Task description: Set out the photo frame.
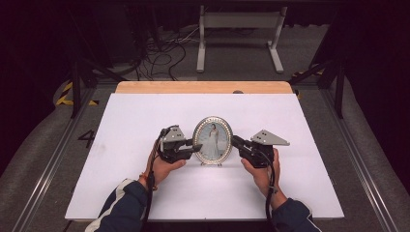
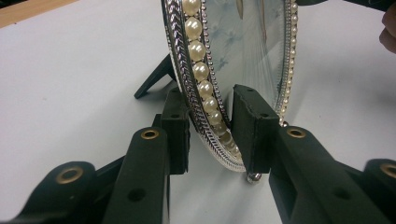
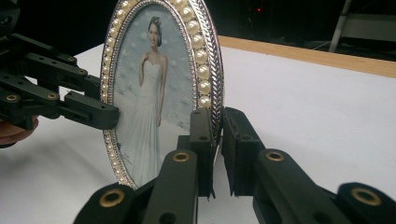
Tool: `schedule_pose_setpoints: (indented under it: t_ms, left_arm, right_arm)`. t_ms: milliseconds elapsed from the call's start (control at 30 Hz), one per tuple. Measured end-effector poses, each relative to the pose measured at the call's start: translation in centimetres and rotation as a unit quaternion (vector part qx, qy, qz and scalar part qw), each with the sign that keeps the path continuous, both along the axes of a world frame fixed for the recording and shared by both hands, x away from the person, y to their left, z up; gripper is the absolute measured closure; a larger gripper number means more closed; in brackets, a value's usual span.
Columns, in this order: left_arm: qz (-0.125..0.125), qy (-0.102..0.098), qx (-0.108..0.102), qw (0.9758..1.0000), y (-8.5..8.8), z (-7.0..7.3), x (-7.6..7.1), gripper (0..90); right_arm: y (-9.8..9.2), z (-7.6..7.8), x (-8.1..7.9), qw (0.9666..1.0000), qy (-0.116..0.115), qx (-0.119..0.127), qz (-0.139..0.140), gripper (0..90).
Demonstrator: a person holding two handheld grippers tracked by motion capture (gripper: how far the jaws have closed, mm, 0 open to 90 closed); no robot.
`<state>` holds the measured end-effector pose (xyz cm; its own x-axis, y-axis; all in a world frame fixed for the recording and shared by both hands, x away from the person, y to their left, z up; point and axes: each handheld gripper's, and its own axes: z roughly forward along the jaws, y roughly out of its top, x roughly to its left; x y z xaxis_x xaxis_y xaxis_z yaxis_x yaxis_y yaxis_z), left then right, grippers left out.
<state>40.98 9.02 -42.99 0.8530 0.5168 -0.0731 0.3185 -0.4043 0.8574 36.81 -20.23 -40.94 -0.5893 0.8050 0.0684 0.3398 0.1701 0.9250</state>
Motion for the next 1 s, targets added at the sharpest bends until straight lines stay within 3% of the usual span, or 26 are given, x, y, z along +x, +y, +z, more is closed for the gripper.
schedule_pose_setpoints:
  t_ms: [600, 1000]
  left_arm:
    - [0.002, -0.003, -0.006, 1.0, 0.0, -0.25, -0.04, 67.7]
    - [0.0, -0.029, 0.019, 0.9994, -0.1, 0.1, -0.6, 62.2]
  right_arm:
    - [0.03, -0.31, -0.24, 0.9997, 0.002, -0.023, 0.007, 82.2]
    - [-0.02, -0.11, -0.52, 0.9983, -0.009, -0.056, 0.012, 80.3]
